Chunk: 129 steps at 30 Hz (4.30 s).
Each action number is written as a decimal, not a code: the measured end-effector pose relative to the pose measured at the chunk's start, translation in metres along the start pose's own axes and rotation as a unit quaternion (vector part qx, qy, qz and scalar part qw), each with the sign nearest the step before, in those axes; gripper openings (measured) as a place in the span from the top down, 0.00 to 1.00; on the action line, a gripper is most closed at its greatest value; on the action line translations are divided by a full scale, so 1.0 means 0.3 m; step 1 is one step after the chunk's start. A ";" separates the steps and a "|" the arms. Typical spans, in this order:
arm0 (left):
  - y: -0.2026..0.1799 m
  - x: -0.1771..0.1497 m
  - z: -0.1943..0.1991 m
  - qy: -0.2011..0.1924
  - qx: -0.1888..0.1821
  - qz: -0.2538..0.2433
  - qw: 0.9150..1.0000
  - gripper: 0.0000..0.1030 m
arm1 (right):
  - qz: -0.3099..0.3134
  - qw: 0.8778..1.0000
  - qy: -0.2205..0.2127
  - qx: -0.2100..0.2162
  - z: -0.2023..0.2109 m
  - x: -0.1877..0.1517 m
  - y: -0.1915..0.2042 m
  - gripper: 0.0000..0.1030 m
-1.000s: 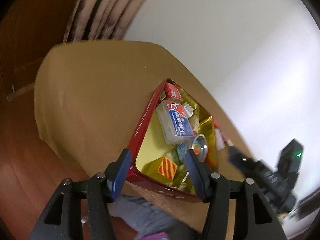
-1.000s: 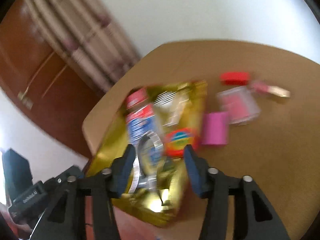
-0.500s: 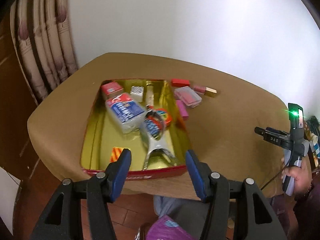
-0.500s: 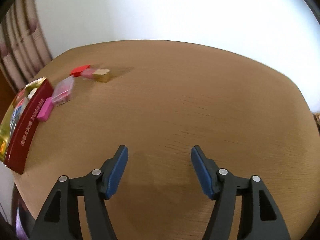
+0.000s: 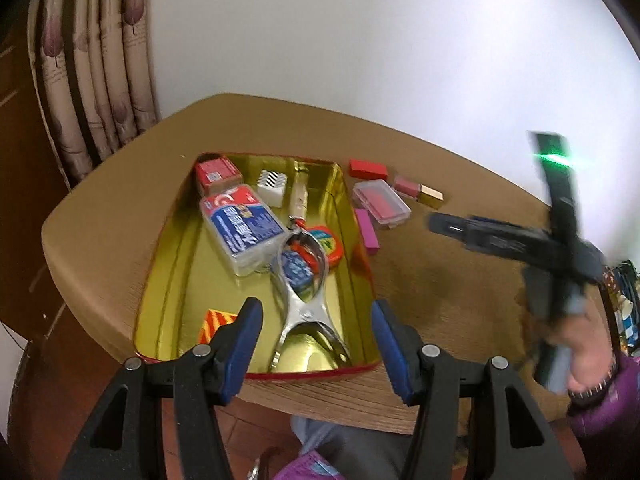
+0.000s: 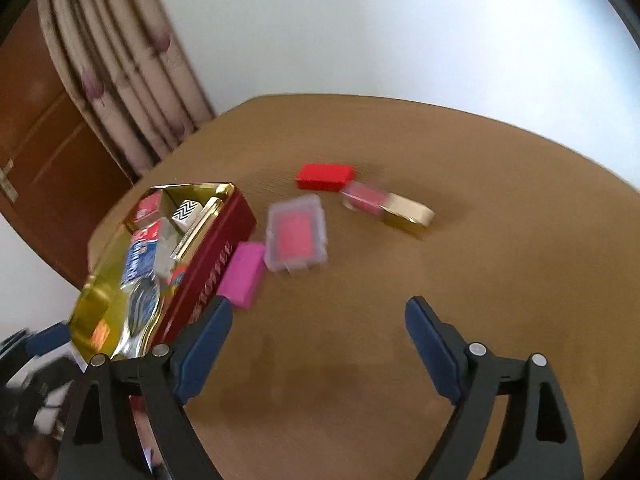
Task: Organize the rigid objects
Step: 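Grasp the clear box with pink insert with the right gripper and lift it, then grasp the pink eraser with the left gripper while the right gripper holds the clear box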
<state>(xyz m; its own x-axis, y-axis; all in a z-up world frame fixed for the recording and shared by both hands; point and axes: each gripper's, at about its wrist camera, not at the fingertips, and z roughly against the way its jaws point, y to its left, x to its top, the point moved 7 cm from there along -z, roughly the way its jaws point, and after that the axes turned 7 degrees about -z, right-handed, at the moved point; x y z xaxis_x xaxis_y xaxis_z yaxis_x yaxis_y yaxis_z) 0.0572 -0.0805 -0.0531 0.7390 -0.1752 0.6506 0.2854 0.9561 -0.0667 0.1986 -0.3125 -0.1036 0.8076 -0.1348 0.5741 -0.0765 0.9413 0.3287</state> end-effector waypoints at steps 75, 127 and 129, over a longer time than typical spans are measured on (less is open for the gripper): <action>-0.244 0.258 -0.606 0.243 0.039 0.023 0.969 0.44 | -0.165 0.986 -0.025 0.010 0.306 -0.328 -0.668 0.51; -0.318 0.256 -0.678 0.260 0.065 -0.085 0.960 0.57 | -0.185 0.982 -0.027 0.034 0.297 -0.320 -0.693 0.51; -0.326 0.254 -0.690 0.264 0.063 -0.094 0.958 0.57 | -0.183 0.982 -0.026 0.033 0.298 -0.319 -0.693 0.51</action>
<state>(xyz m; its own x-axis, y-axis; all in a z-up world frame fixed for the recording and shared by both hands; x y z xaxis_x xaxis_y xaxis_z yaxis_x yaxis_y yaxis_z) 0.2120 -0.2360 -0.1537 0.8966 -0.4100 0.1675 0.3928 0.9108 0.1269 0.0849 -0.5231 -0.1599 0.7570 -0.4784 0.4451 0.1749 0.8047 0.5674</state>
